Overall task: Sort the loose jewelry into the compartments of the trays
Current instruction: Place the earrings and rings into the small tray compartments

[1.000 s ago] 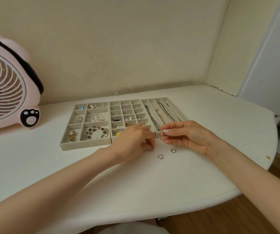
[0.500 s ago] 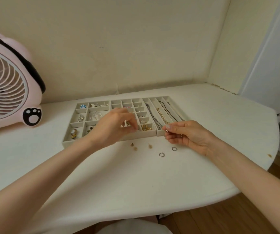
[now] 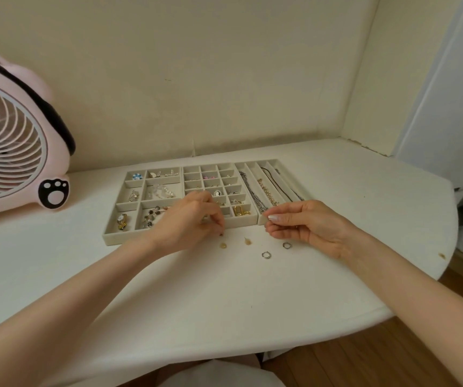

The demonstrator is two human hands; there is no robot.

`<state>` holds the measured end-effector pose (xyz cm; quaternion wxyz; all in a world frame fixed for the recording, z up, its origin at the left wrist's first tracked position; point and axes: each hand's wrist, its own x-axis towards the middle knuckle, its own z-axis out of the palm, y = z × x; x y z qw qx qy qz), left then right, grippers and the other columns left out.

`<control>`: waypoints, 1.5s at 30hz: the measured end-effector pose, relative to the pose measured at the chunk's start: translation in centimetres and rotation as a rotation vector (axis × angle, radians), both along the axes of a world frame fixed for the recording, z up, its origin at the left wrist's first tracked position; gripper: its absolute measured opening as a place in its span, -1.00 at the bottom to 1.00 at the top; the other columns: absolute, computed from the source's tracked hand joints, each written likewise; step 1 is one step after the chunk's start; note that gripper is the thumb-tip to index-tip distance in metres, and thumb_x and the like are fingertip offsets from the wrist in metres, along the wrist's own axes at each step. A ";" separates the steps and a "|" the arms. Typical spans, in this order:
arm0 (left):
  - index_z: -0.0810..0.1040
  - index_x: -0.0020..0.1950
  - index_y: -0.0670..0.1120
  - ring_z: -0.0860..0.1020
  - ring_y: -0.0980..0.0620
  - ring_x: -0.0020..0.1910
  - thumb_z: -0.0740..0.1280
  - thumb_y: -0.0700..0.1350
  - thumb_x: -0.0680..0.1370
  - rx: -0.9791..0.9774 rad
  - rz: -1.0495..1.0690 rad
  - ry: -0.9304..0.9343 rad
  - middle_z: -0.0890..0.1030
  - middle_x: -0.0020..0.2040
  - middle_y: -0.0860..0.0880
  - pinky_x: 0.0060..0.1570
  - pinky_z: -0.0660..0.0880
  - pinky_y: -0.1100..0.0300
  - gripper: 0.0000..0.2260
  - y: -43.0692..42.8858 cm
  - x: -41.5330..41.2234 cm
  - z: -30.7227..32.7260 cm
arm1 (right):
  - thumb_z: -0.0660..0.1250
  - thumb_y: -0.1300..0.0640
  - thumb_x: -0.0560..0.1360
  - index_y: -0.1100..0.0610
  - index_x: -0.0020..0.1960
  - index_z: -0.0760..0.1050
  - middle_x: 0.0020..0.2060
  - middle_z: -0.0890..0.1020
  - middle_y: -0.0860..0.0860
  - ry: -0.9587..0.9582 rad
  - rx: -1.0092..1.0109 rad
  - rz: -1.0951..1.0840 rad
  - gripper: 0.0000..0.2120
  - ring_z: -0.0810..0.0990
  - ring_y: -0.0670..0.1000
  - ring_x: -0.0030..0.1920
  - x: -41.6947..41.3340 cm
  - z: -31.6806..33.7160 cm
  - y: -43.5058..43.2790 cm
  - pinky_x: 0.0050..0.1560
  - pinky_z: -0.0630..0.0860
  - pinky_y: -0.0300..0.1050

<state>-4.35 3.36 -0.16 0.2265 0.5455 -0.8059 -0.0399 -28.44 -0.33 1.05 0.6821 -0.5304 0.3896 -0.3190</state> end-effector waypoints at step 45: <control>0.50 -0.23 -0.15 0.49 0.16 -0.37 0.30 -0.29 0.53 0.295 0.385 0.775 0.56 -0.27 -0.05 -0.53 0.40 0.45 -0.85 -14.8 1.2 4.4 | 0.33 0.44 0.46 0.32 -0.07 0.59 -0.27 0.64 0.17 0.145 -0.282 -0.167 -0.89 0.65 -0.01 -0.33 7.8 2.9 -11.1 -0.20 0.63 -0.22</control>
